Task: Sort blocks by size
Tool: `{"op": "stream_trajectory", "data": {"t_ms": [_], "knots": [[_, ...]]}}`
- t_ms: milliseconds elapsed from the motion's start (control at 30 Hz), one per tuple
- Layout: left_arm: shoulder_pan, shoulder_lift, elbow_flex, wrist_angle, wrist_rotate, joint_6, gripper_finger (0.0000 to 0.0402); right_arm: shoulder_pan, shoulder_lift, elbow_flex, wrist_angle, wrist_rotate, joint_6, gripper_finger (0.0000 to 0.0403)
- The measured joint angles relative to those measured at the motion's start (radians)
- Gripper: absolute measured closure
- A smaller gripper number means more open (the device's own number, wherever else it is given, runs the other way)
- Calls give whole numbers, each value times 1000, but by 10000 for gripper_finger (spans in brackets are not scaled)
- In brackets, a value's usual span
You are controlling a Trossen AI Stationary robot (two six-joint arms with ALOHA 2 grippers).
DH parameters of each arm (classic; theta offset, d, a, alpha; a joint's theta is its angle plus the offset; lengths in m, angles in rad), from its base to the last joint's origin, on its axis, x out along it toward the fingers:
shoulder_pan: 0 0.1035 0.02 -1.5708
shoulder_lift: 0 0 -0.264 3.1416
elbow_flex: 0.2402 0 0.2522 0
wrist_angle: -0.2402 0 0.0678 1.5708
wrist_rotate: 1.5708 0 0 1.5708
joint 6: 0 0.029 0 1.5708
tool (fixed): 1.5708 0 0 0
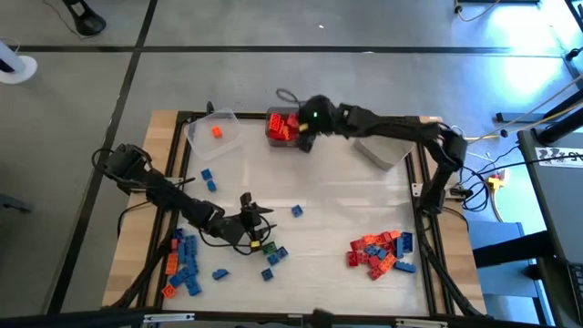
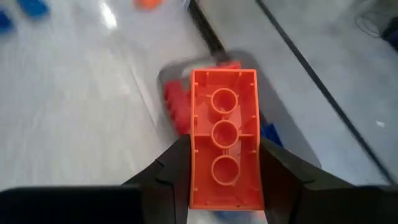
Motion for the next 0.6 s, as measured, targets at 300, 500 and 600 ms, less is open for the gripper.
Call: {"op": "stream_trajectory", "data": {"t_ms": [300, 500, 600], "knots": [[5, 0, 1, -10, 0, 6, 188, -147, 138, -1, 146, -136, 55, 264], [5, 0, 1, -10, 0, 10, 188, -166, 189, -1, 154, -148, 56, 263], [5, 0, 1, -9, 0, 10, 188, -162, 201, -1, 158, -149, 53, 259]]}}
